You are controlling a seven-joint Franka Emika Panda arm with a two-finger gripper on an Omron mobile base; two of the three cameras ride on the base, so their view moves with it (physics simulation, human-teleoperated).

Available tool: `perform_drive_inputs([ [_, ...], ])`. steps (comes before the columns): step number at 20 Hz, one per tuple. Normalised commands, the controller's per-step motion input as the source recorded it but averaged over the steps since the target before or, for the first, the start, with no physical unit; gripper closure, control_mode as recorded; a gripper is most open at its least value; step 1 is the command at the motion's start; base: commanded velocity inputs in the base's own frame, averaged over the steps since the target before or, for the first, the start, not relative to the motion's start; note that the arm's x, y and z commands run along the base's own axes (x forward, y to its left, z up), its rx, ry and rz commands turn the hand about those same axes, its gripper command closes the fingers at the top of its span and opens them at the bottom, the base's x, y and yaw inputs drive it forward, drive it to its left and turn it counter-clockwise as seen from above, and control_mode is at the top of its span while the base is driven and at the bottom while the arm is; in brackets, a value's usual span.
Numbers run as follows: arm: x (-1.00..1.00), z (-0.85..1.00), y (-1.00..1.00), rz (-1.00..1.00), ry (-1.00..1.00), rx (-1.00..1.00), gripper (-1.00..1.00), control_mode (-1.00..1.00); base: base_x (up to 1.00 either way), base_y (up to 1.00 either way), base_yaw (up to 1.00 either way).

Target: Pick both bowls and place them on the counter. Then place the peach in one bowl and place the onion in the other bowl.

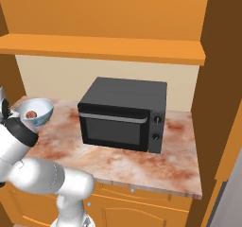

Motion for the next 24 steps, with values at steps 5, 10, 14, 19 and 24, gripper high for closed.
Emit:
perform_drive_inputs([
  [5,-0.35,0.28,-0.54,0.00,0.00,0.00,-1.00,-1.00,0.00,0.00,0.00],
  [10,-0.25,0.30,-0.61,0.01,0.00,0.00,-1.00,-1.00,0.00,0.00,0.00],
  [14,-0.26,0.34,-0.66,0.00,0.00,0.00,-1.00,-1.00,0.00,0.00,0.00],
  [19,-0.27,0.36,-0.63,0.00,0.00,-0.02,-1.00,-1.00,0.00,0.00,0.00],
  [24,-0.20,0.30,-0.62,0.00,0.00,-0.06,-1.00,-1.00,0.00,0.00,0.00],
])
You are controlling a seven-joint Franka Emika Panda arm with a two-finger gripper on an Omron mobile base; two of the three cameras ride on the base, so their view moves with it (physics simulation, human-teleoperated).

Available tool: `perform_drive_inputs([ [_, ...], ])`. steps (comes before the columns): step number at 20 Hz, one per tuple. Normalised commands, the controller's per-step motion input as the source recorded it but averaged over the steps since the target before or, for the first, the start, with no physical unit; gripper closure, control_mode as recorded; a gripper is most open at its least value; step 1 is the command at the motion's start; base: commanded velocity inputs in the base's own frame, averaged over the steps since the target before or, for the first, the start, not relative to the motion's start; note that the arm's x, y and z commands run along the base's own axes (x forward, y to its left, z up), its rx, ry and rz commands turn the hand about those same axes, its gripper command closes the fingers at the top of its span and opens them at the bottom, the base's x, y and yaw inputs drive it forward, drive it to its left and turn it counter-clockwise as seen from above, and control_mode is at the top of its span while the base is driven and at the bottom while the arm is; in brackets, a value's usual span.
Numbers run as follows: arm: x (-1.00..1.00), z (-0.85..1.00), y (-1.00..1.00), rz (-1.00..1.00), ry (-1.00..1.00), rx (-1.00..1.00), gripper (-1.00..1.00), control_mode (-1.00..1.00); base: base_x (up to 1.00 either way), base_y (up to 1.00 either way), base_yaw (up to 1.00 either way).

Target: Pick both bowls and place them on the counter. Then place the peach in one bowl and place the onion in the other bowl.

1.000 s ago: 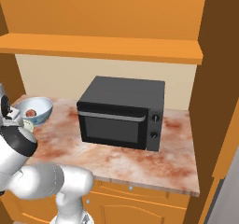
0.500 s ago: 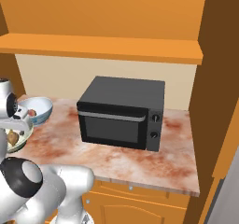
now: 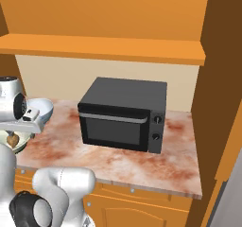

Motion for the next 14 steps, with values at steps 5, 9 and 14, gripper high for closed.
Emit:
perform_drive_inputs([
  [5,-0.25,0.29,-0.66,0.00,0.00,-0.05,-1.00,-1.00,0.00,0.00,0.00],
  [9,-0.28,0.26,-0.68,0.00,0.00,-0.06,-1.00,-1.00,0.00,0.00,0.00],
  [14,-0.21,0.24,-0.69,0.00,0.00,0.00,-1.00,-1.00,0.00,0.00,0.00],
])
